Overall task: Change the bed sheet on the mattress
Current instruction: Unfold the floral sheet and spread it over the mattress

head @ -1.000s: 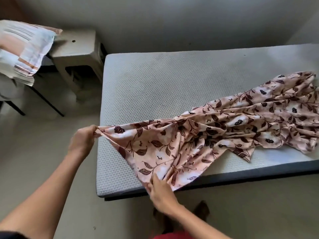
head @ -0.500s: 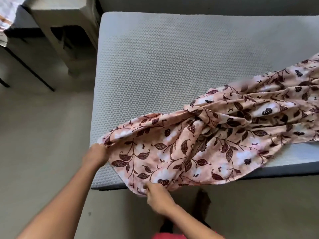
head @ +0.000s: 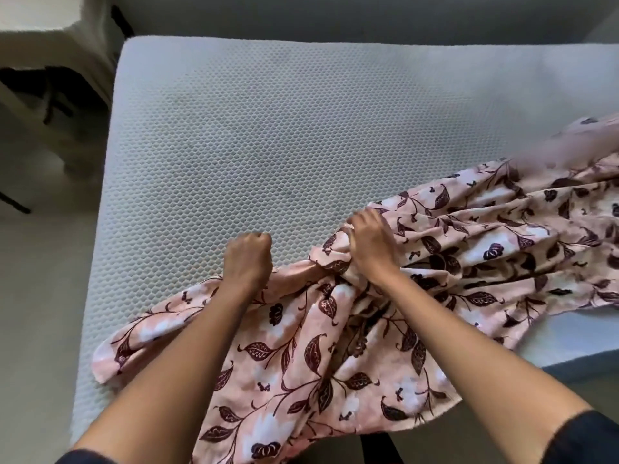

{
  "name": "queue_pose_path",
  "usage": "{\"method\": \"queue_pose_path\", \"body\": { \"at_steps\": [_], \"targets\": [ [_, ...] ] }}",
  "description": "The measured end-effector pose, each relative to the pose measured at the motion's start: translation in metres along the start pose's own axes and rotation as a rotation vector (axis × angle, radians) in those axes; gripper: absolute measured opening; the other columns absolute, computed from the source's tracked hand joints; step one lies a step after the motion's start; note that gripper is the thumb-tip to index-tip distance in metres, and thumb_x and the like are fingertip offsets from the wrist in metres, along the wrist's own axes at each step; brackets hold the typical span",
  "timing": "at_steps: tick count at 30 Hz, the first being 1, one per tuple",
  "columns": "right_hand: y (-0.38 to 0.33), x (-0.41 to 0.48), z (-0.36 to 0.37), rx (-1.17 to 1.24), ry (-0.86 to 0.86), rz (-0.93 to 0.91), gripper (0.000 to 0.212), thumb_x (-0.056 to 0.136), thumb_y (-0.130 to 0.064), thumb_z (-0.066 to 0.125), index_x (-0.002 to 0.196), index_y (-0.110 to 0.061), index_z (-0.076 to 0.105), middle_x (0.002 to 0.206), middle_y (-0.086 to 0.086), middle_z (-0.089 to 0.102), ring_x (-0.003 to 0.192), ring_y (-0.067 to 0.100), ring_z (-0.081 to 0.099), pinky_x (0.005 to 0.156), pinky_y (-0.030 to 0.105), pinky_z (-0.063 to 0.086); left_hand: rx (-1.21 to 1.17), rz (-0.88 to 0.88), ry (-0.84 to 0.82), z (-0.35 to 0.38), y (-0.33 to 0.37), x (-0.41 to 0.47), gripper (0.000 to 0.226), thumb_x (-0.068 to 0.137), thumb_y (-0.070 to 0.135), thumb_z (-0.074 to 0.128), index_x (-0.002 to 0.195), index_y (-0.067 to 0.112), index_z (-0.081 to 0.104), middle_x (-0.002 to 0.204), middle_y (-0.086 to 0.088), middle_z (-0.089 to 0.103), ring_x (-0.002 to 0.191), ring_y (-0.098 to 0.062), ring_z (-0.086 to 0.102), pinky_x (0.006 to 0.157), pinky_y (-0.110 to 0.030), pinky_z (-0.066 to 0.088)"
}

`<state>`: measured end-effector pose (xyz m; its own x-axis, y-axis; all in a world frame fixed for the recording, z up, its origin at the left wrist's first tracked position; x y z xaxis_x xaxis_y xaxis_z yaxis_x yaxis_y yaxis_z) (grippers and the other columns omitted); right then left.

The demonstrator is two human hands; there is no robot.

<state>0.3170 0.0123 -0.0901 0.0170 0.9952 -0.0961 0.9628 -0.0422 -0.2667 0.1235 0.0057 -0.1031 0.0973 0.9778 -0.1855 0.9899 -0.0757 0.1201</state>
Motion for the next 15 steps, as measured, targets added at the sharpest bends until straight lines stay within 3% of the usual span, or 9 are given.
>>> {"method": "queue_pose_path", "body": {
  "at_steps": [4, 8, 10, 13, 15],
  "targets": [
    [0.058, 0.043, 0.01, -0.2, -0.175, 0.123, 0.04, 0.097, -0.032, 0.046, 0.127, -0.006, 0.049, 0.138, 0.013, 0.047, 0.137, 0.029, 0.029, 0.115, 0.042, 0.014, -0.106, -0.017, -0.05, 0.016, 0.046, 0.044, 0.018, 0.096, 0.015, 0.05, 0.105, 0.012, 0.066, 0.094, -0.002, 0.066, 0.076, -0.012, 0.048, 0.072, -0.025, 0.038],
    [0.087, 0.046, 0.002, -0.012, -0.18, 0.168, 0.016, 0.091, -0.007, 0.051, 0.098, -0.008, 0.065, 0.102, 0.01, 0.065, 0.105, 0.025, 0.055, 0.101, 0.032, 0.034, -0.23, -0.044, -0.301, 0.065, 0.071, 0.053, 0.039, 0.084, 0.04, 0.064, 0.116, 0.018, 0.062, 0.112, -0.005, 0.067, 0.103, -0.023, 0.061, 0.083, -0.032, 0.045],
    [0.096, 0.032, -0.015, 0.113, -0.086, 0.103, 0.007, 0.088, -0.005, 0.056, 0.091, -0.007, 0.062, 0.094, 0.006, 0.064, 0.096, 0.02, 0.056, 0.105, 0.03, 0.03, -0.253, -0.104, -0.382, 0.087, 0.073, 0.043, 0.044, 0.08, 0.047, 0.067, 0.115, 0.02, 0.062, 0.111, -0.005, 0.067, 0.104, -0.025, 0.06, 0.083, -0.034, 0.045],
    [0.128, -0.001, -0.04, 0.13, -0.027, 0.076, 0.015, 0.077, 0.001, 0.068, 0.09, -0.005, 0.064, 0.092, 0.008, 0.067, 0.102, 0.03, 0.059, 0.11, 0.038, 0.023, -0.305, -0.155, -0.342, 0.09, 0.071, 0.037, 0.041, 0.076, 0.045, 0.071, 0.108, 0.02, 0.067, 0.1, -0.008, 0.07, 0.096, -0.027, 0.062, 0.079, -0.035, 0.048],
    [0.159, -0.021, -0.047, -0.037, -0.135, 0.085, 0.025, 0.072, 0.004, 0.07, 0.094, -0.009, 0.067, 0.094, 0.005, 0.07, 0.103, 0.029, 0.062, 0.11, 0.04, 0.019, -0.333, -0.183, -0.344, 0.086, 0.072, 0.039, 0.03, 0.081, 0.035, 0.07, 0.107, 0.019, 0.067, 0.101, -0.008, 0.069, 0.096, -0.026, 0.062, 0.079, -0.034, 0.047]
  ]
}}
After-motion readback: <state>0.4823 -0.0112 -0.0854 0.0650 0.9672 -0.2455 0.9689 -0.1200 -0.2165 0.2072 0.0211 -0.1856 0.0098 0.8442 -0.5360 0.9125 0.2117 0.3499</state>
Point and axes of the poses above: each hand's wrist, its own x-axis towards the middle knuckle, its own z-axis out of the palm, y = z × x, the point moved 10 cm from there along x, towards the middle knuckle
